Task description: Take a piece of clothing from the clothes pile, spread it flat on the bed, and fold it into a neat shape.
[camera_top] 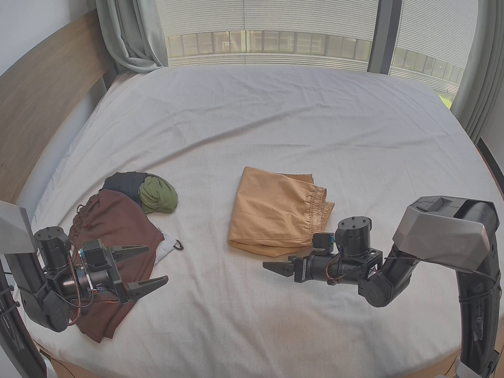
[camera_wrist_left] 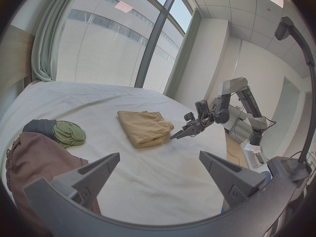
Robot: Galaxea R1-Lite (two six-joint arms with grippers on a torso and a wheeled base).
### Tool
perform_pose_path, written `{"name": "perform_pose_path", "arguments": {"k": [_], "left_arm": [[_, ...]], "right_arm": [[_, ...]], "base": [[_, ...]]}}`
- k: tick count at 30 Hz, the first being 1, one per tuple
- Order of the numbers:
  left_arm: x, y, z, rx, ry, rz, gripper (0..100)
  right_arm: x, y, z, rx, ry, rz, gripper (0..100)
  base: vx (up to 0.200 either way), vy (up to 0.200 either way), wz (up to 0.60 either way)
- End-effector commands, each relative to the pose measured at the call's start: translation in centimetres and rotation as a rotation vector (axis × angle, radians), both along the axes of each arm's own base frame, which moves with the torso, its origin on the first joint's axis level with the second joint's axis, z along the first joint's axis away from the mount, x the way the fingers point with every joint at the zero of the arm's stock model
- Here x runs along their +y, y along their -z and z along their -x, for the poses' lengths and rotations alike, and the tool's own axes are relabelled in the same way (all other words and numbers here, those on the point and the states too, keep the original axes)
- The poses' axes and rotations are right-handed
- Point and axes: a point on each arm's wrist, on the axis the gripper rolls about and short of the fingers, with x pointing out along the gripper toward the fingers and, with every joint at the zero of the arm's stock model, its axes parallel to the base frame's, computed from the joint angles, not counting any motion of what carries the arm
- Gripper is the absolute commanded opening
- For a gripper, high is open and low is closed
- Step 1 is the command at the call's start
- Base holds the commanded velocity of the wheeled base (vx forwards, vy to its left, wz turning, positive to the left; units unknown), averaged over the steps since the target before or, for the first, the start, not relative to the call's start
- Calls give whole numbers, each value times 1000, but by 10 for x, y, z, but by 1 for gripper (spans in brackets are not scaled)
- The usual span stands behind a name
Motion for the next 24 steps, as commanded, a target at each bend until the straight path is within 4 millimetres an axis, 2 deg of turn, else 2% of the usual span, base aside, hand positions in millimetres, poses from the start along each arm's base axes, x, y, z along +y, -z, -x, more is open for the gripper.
{"name": "perform_pose_path", "arguments": {"k": [1, 4, 6, 9, 11, 13, 18, 24], "left_arm": [[0, 1, 0, 2, -1, 0, 100], [0, 1, 0, 1, 0, -1, 100], [0, 1, 0, 2, 1, -1, 100], [0, 2, 0, 7, 1, -1, 100], [0, 2, 0, 7, 1, -1, 100], [-1, 2, 0, 7, 3, -1, 100], [-1, 3, 0, 9, 3, 0, 100], [-1, 4, 0, 16, 4, 0, 100]], "right_arm": [[8, -30, 4, -60, -41, -56, 100], [9, -45, -9, -111, -14, -116, 100], [3, -47, -23, -145, 19, -131, 100], [-15, -32, -45, -139, 85, -121, 100], [-17, -29, -47, -137, 93, -120, 100], [-29, -10, -58, -113, 135, -104, 100], [-40, 19, -65, -67, 179, -74, 100], [-41, 38, -64, -33, 186, -53, 100]], "base": [[0, 0, 0], [0, 0, 0], [0, 0, 0], [0, 0, 0], [0, 0, 0], [0, 0, 0], [0, 0, 0], [0, 0, 0]]}}
